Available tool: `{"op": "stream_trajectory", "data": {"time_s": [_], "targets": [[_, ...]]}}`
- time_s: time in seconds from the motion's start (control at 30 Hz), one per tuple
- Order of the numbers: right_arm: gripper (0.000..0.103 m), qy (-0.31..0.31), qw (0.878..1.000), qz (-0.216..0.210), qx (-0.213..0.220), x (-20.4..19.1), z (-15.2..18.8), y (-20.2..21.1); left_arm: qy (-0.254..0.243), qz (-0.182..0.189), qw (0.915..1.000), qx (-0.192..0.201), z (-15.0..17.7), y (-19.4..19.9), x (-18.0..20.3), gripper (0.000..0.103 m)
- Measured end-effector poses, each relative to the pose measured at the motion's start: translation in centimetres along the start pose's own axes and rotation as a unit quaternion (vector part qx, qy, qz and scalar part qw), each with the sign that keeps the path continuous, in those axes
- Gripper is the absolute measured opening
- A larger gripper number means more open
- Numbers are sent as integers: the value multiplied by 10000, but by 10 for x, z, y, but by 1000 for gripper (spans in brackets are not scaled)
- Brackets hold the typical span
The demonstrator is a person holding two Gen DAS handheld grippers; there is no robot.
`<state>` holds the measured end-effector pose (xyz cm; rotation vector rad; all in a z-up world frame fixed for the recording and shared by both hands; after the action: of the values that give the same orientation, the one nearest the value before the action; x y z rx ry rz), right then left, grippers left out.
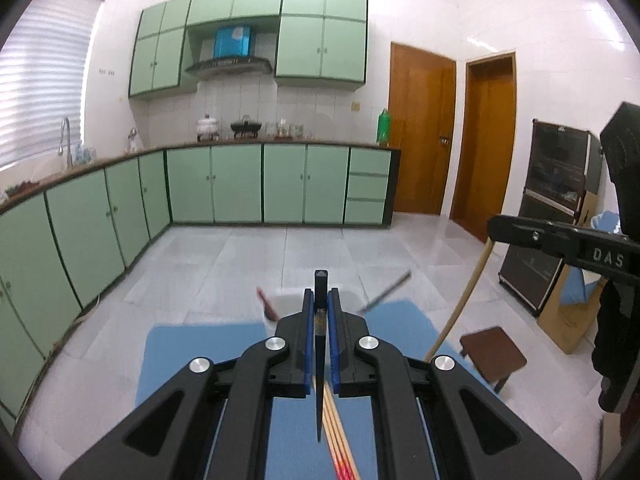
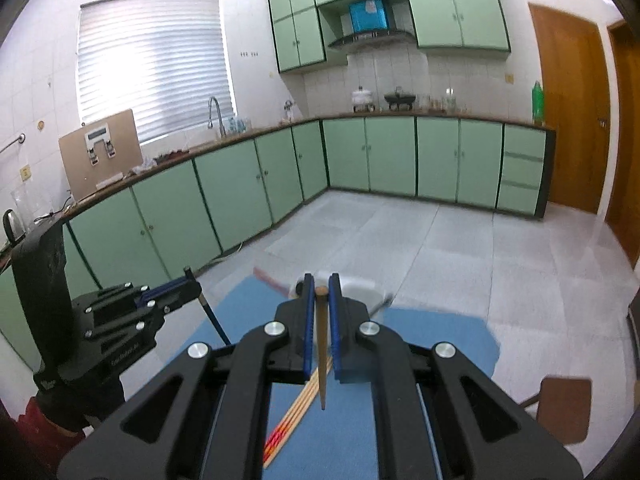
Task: Organize utensils
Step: 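Lower both chopsticks into the white holder and open both tools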
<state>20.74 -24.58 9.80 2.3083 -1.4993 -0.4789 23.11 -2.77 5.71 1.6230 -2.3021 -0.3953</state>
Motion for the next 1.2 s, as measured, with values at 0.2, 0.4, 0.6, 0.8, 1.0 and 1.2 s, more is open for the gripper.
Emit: {"op": "stream_trajectory", "data": {"time_s": [0.2, 0.4, 0.6, 0.8, 1.0, 1.2], "targets": [[6, 174, 9988, 238, 399, 11, -60, -13, -48, -51, 9989, 455, -62, -23, 0, 7], [6, 214, 9974, 494, 487, 25, -87, -49, 174, -124, 9976, 651, -100, -59, -12, 7], [6, 110, 9976, 584, 349, 38, -82, -92, 314, -310, 9969, 645, -102, -102, -26, 7], [6, -43, 9979, 648, 24, 46, -58, -124, 385, -483, 9978, 247, -71, -147, -39, 7], [14, -60, 9968, 704, -380, 43, -26, -143, 339, -374, 9985, -189, -35, -160, -35, 12], [43, -90, 9945, 1014, -262, 45, -6, -123, 270, -383, 9988, -134, -23, -124, -31, 37]]}}
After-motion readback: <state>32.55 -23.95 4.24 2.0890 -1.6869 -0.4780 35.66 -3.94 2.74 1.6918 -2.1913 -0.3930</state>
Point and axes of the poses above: each gripper's, at about its wrist camera, not at the fingertips, and y roughly against the way its jaws point, x to its right, z to its underside, the point moved 6 cm from there along -y, roughly the way its jaws point, and after that the axes turned 2 degrees about y, right-handed, at the moved point
